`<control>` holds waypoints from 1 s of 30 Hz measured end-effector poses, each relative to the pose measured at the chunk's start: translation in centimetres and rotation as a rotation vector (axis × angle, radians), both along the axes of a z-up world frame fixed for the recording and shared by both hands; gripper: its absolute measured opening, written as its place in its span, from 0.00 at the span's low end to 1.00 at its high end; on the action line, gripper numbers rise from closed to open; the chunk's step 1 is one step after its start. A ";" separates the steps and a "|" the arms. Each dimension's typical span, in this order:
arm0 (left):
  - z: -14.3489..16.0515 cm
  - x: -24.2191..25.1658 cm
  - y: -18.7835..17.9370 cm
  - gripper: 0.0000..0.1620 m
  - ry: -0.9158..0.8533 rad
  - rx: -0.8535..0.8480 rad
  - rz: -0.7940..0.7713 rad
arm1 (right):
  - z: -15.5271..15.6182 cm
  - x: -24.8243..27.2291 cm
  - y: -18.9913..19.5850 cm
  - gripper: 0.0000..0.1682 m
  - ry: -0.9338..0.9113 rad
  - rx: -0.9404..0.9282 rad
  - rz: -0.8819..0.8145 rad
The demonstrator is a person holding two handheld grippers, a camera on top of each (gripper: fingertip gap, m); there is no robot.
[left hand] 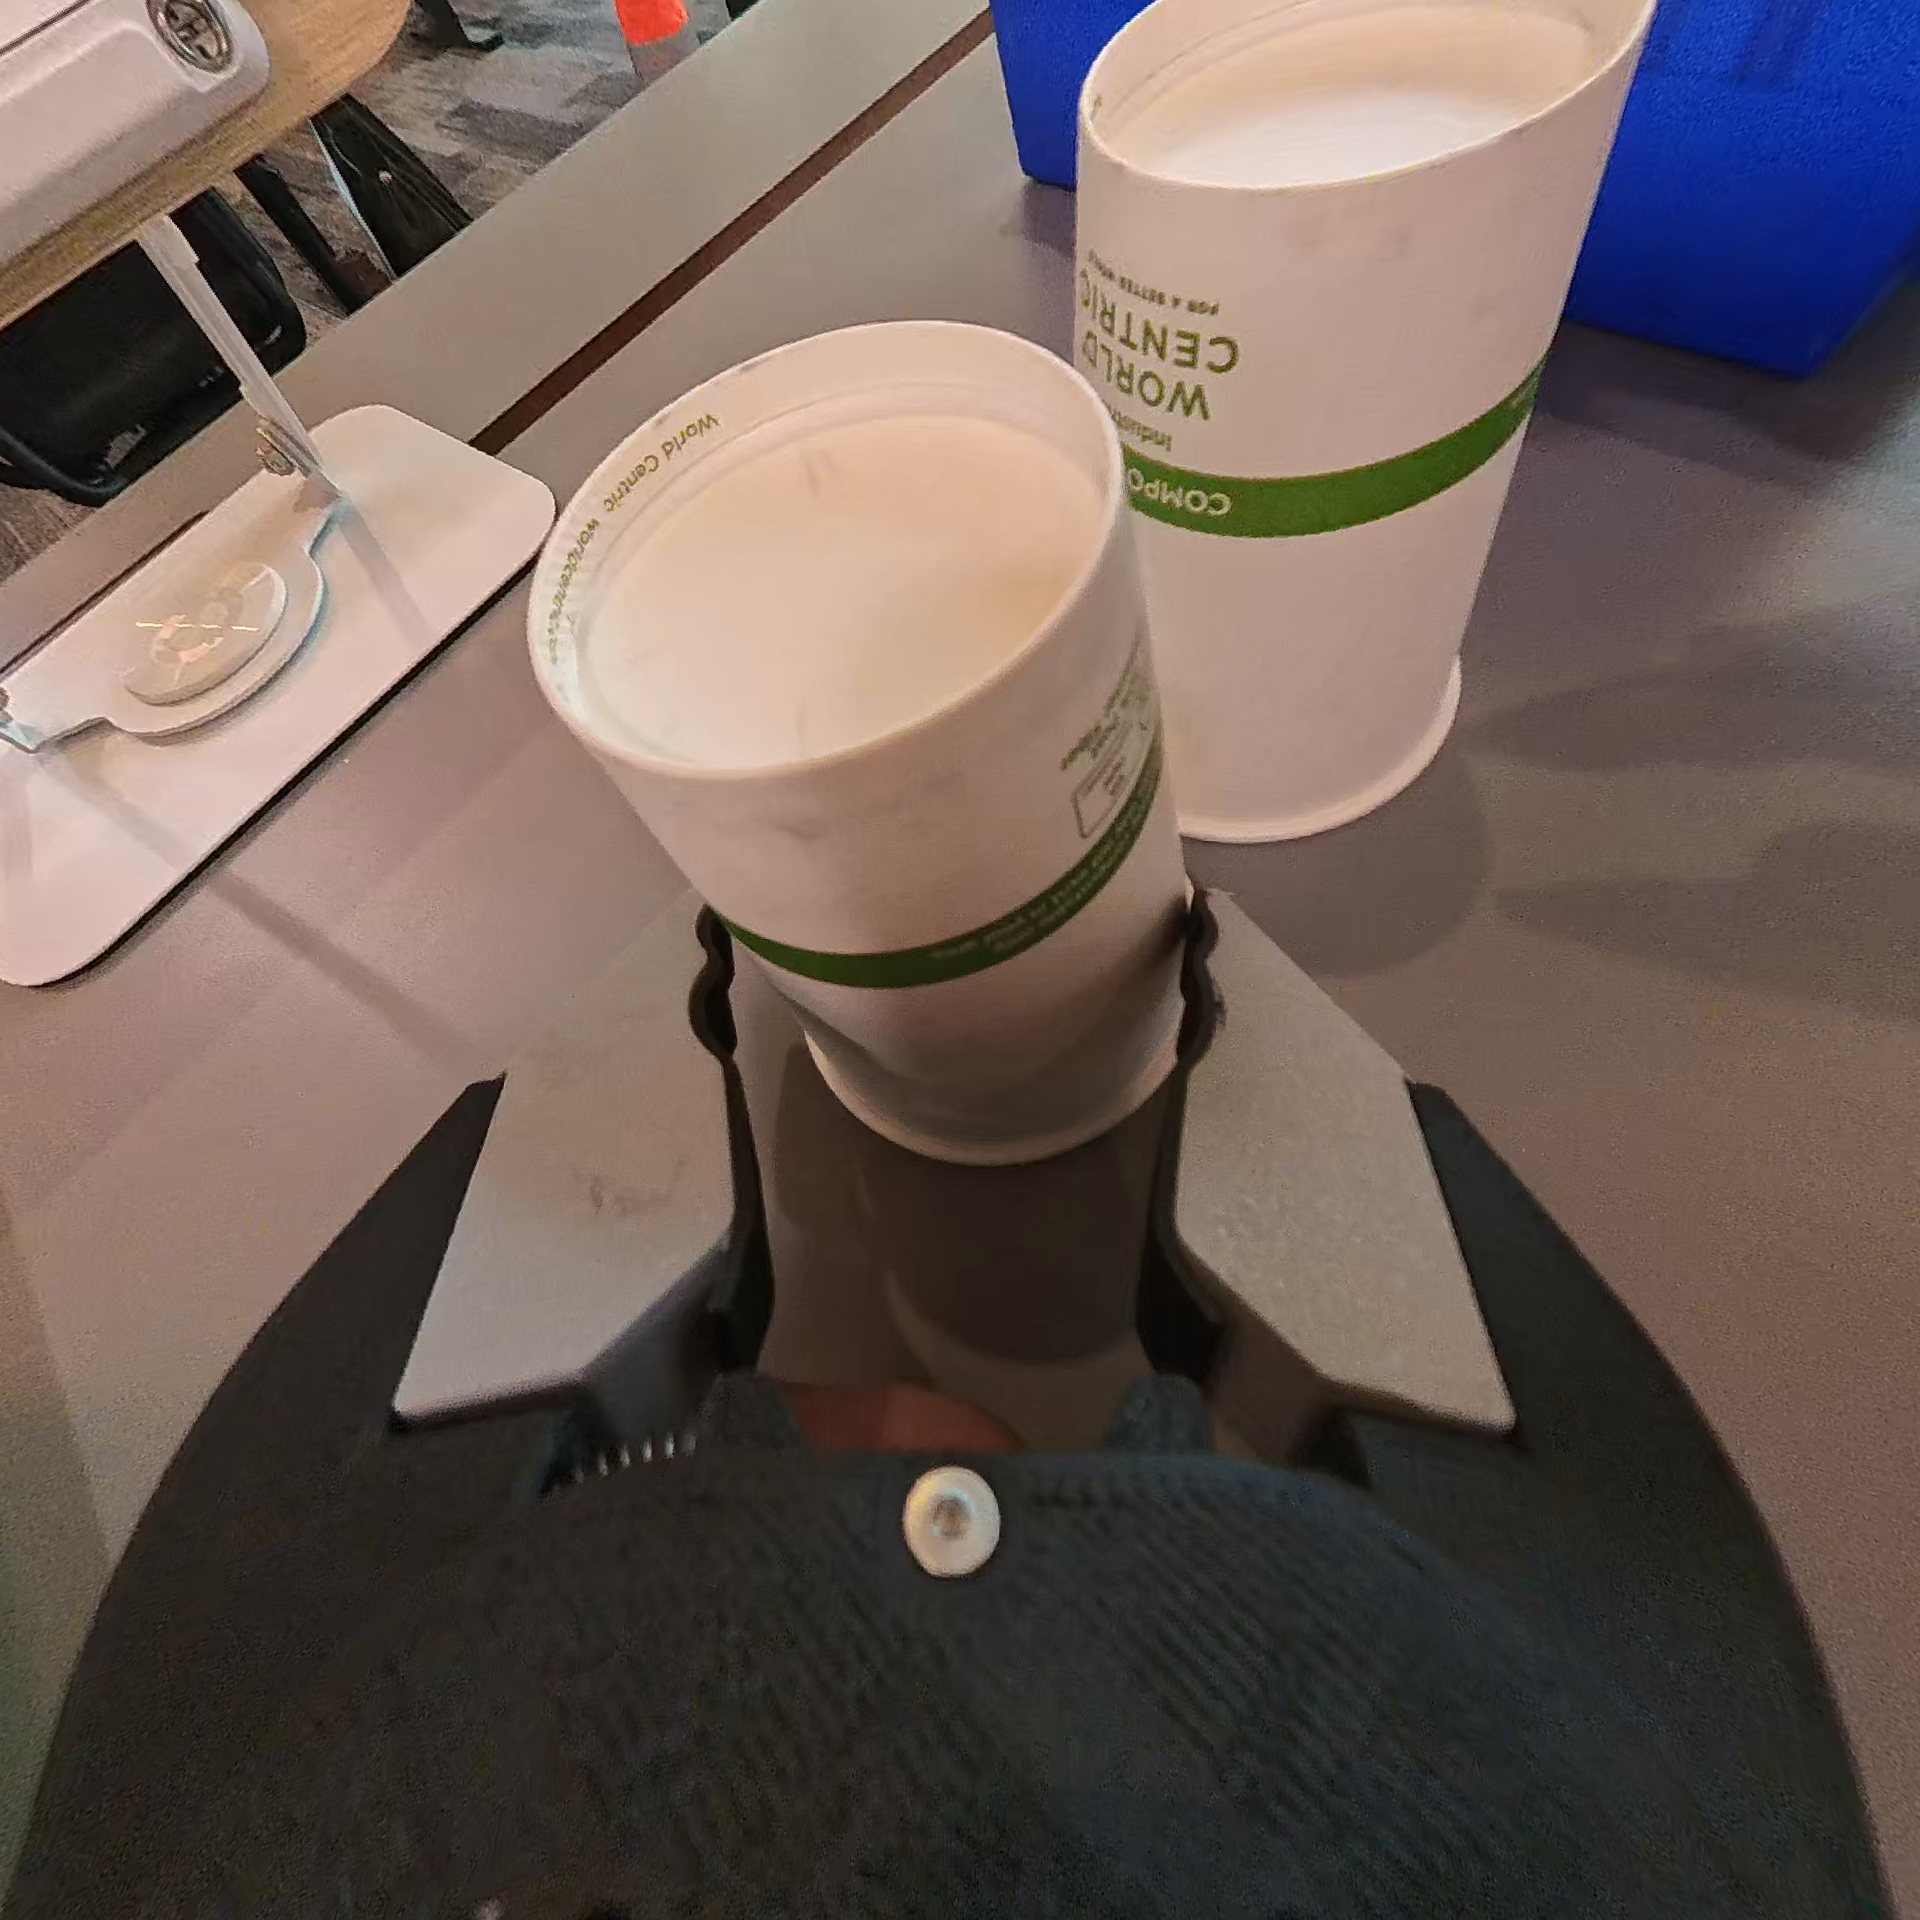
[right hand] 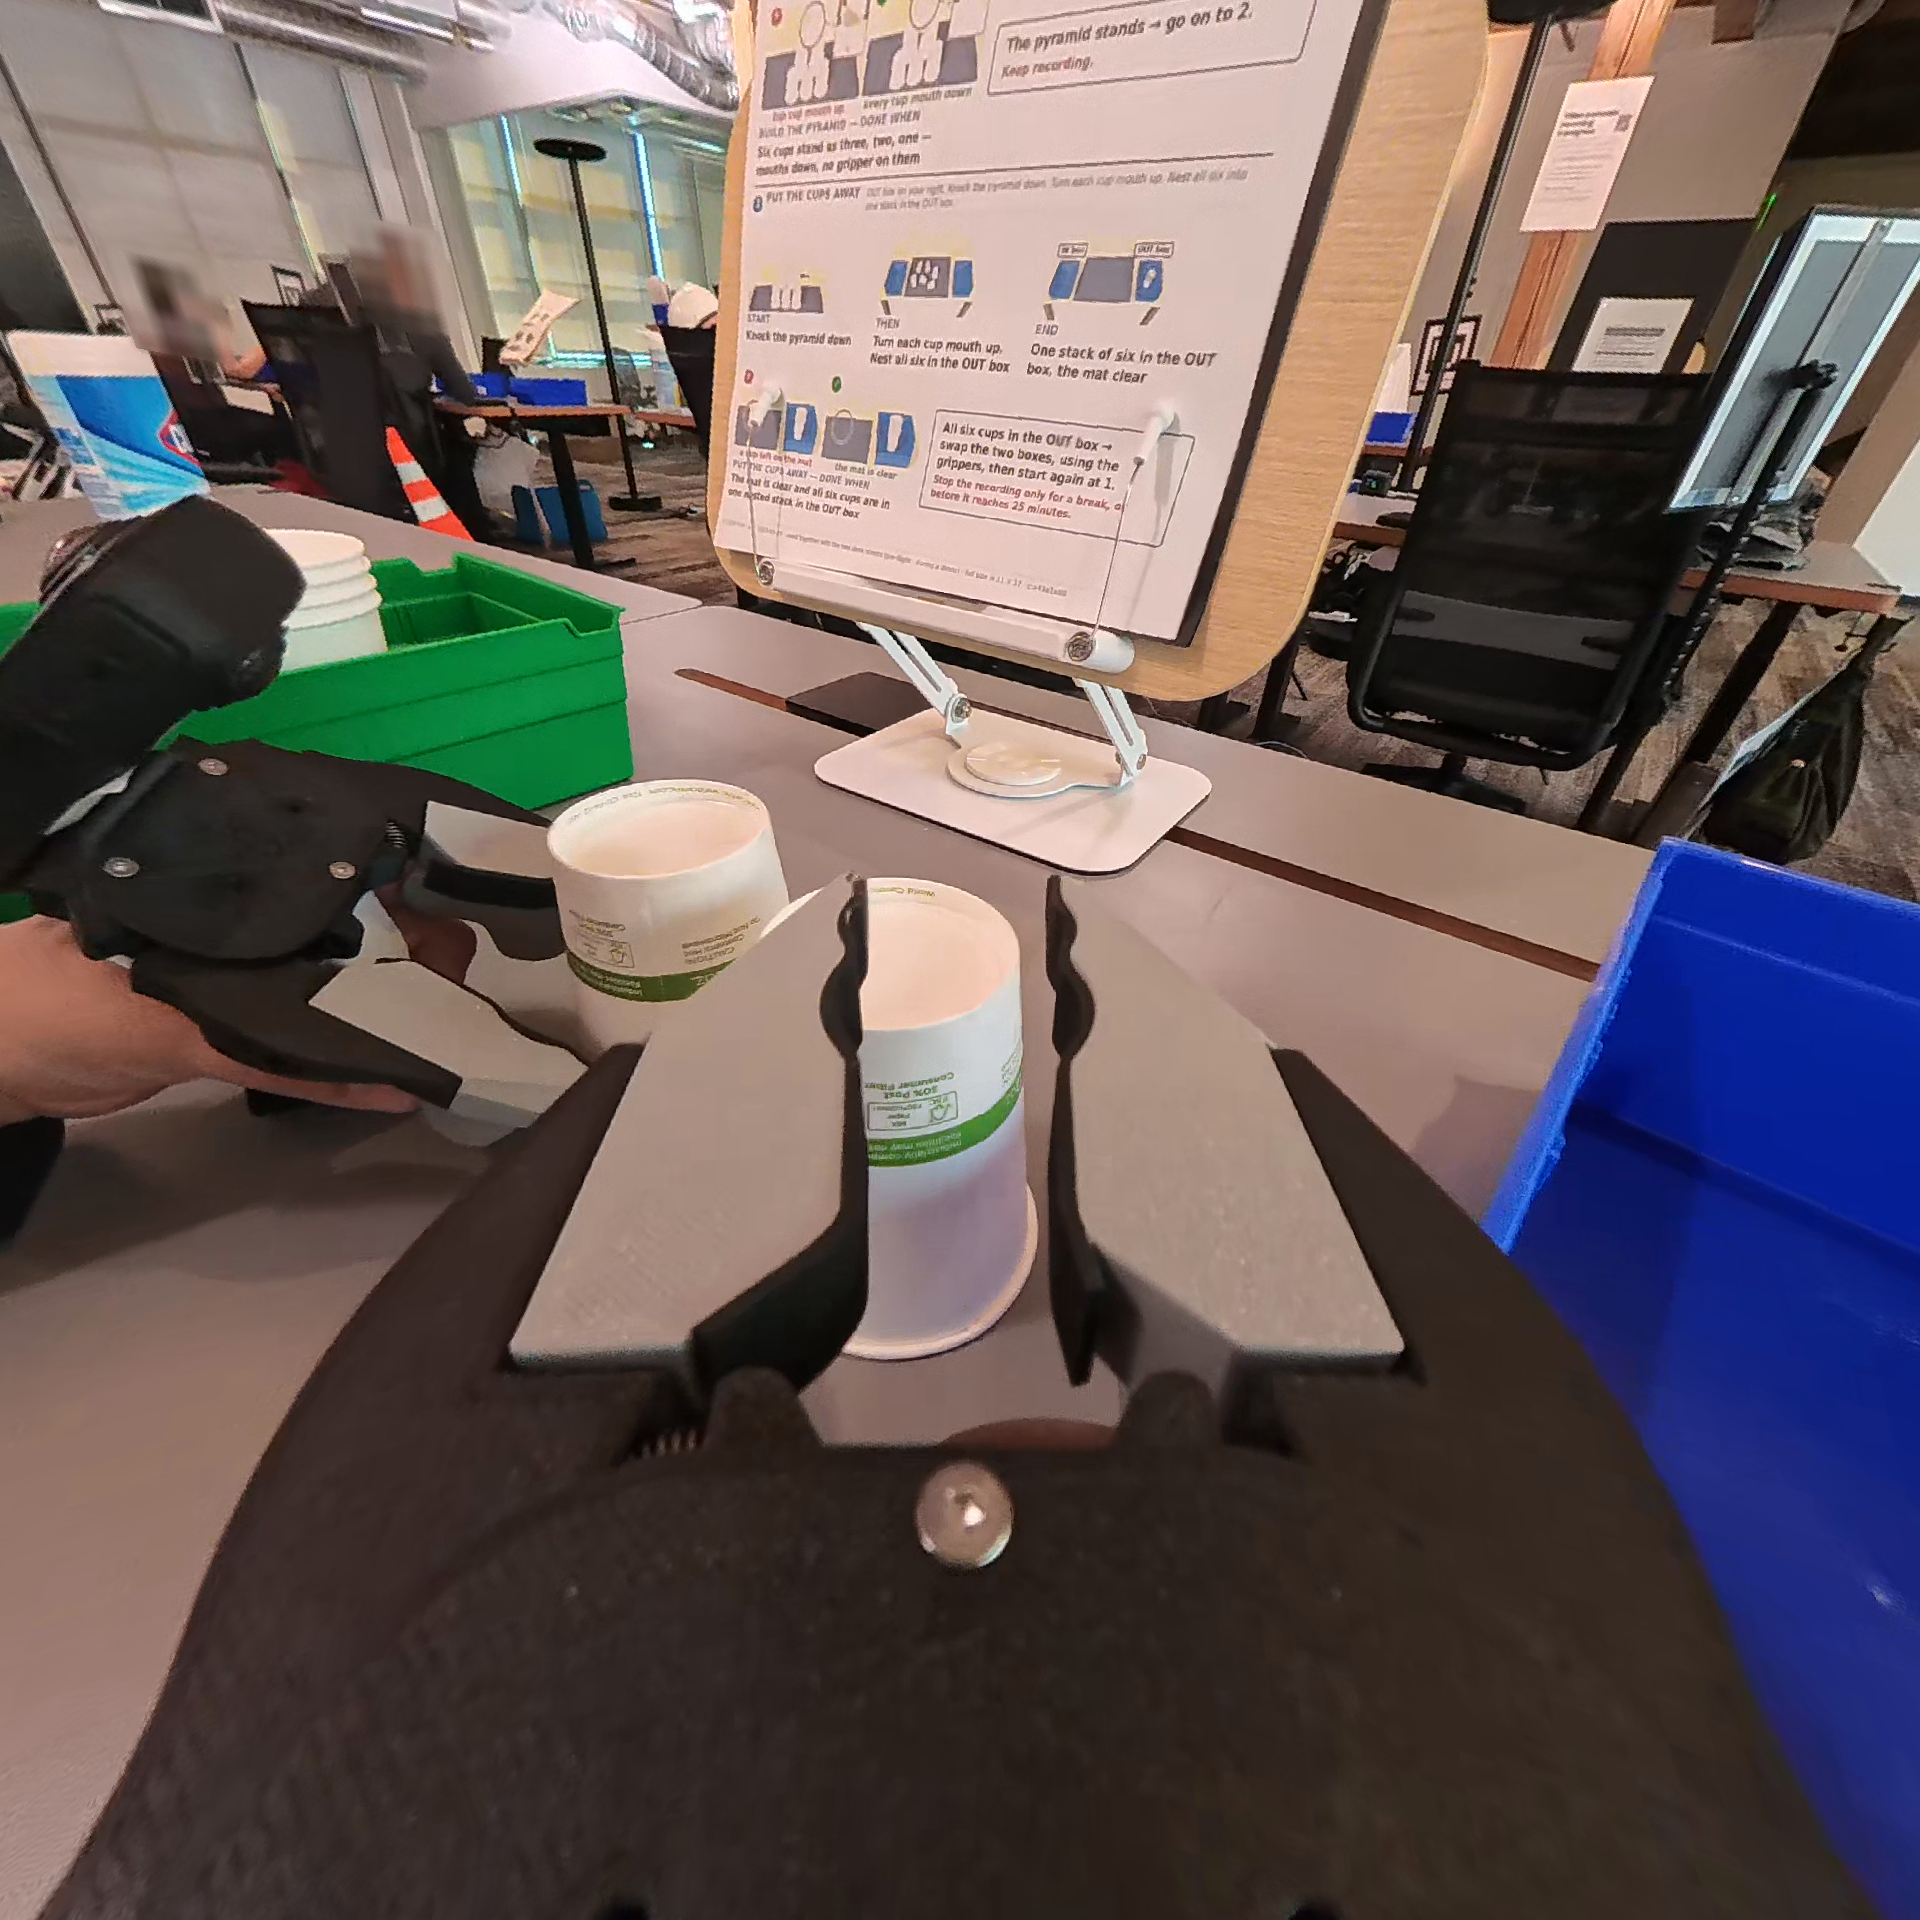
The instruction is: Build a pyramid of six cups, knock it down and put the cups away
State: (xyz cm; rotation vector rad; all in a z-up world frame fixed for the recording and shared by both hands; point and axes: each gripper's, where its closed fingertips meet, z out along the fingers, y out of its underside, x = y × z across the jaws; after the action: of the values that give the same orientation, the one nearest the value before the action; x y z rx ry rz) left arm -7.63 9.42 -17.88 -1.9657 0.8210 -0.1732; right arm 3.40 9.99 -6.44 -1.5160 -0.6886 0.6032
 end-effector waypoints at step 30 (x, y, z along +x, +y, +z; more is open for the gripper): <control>0.5 -3.9 -2.8 0.13 -0.137 -0.068 -0.044 | -0.1 -1.0 -1.0 0.21 -0.017 0.022 0.051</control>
State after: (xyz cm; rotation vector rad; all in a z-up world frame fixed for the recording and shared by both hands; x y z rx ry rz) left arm -11.55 6.62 -17.33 -1.9762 0.7782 -0.3621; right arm 2.38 9.01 -6.50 -1.4882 -0.7466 0.6205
